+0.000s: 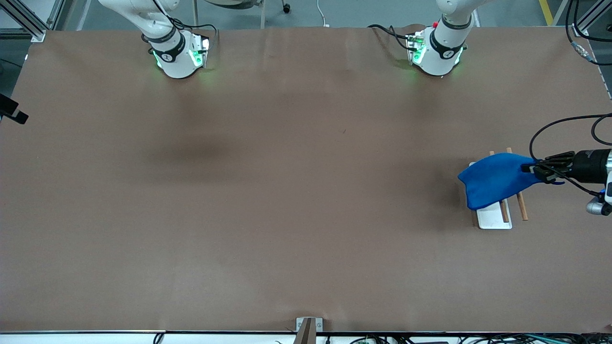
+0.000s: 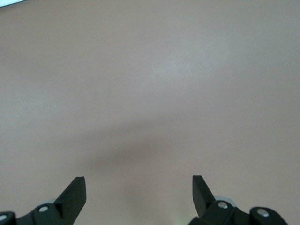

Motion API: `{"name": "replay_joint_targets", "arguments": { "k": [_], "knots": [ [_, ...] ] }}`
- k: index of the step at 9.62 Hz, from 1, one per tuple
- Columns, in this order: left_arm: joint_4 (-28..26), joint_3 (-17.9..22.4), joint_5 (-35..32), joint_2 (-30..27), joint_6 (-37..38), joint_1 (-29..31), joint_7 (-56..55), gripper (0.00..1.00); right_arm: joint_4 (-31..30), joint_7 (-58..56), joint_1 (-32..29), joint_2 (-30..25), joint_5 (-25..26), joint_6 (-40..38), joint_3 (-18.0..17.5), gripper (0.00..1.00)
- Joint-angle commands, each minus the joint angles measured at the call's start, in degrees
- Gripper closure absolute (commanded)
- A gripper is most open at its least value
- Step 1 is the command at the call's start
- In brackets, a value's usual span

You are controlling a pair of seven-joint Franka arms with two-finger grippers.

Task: Right arm passes towel to left arm to hang
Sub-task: 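Move the towel over the dowels while the right gripper retracts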

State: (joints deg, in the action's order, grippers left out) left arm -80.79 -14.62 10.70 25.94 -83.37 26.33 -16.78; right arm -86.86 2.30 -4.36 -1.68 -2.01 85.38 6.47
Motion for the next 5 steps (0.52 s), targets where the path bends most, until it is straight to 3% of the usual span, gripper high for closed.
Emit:
{"name": "replay_joint_targets", "arguments": {
  "k": [1,5],
  "knots": [
    [-0.24,-0.23,-4.53,1.31,-1.26,1.0,3.49,1.0,-0.33,1.22,-0.04,-0.34,0.95,-0.31,-0.5,0.0],
    [-0.24,-0.23,-9.19,2.27,-1.27,5.3,13.85,1.0,0.81,0.34,0.23,-0.25,3.14,-0.57,-1.2,0.0]
  ]
}}
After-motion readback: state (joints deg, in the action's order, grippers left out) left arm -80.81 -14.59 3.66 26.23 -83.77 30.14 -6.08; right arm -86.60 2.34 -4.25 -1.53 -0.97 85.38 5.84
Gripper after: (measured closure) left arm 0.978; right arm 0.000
